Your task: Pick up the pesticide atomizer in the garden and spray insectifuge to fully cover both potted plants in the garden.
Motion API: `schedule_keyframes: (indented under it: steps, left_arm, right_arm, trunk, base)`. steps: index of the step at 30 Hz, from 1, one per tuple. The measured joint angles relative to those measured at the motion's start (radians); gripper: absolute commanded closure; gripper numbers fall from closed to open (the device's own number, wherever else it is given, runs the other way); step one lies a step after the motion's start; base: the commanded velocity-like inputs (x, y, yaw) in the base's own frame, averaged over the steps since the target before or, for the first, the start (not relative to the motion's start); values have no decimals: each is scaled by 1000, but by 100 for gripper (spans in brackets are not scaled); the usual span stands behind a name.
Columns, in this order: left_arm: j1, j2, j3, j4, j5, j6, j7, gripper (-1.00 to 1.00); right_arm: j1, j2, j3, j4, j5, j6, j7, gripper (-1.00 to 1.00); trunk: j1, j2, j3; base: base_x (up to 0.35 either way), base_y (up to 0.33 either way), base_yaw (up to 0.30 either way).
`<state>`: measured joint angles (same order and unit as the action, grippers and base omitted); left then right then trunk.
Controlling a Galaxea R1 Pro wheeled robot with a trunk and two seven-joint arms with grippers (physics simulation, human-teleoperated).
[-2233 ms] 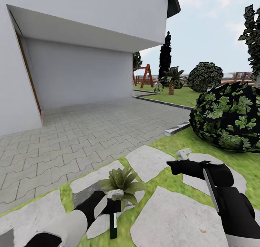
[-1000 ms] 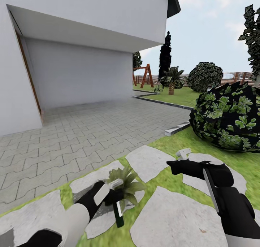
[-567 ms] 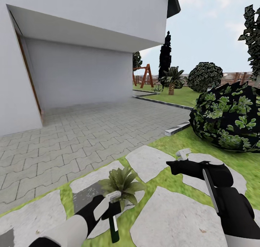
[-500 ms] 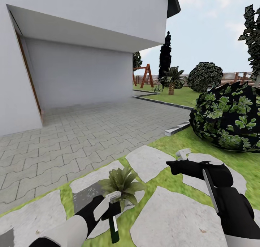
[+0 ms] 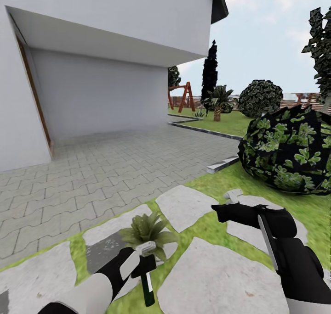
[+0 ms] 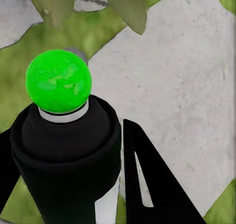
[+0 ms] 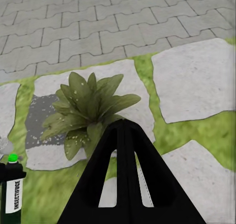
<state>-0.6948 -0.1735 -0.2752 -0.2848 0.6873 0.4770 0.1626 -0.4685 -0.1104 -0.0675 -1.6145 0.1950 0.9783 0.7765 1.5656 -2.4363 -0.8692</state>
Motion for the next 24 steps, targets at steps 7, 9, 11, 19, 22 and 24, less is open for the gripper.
schedule_keyframes:
  steps: [7, 9, 11, 19, 22, 24]
  left_arm:
    - [0, 0, 1, -19, 0, -3, -1, 100]
    - [0, 0, 1, -24, 1, -4, -1, 100]
    - [0, 0, 2, -27, 2, -5, -1, 100]
    - [0, -1, 0, -30, 4, -7, -2, 100]
    - [0, -1, 0, -31, 5, -7, -3, 100]
    - [0, -1, 0, -30, 6, -7, -3, 100]
  right_arm:
    - [-1, 5, 1, 0, 0, 10, 1, 100]
    - [-6, 5, 1, 0, 0, 23, 1, 100]
    - [-10, 6, 1, 0, 0, 44, 1, 100]
    - [-11, 9, 3, 0, 0, 61, 0, 100]
    - [-11, 9, 3, 0, 0, 61, 0, 100]
    - [-11, 9, 3, 0, 0, 61, 0, 100]
  trunk:
    - [0, 0, 0]
    - [0, 0, 0]
    - [0, 0, 0]
    - [0, 0, 0]
    - [0, 0, 0]
    - [0, 0, 0]
  base:
    - [0, -334, 4]
    - [0, -346, 105]
    - [0, -347, 204]
    - [79, -344, 270]
    - [130, -336, 285]
    - [173, -313, 286]
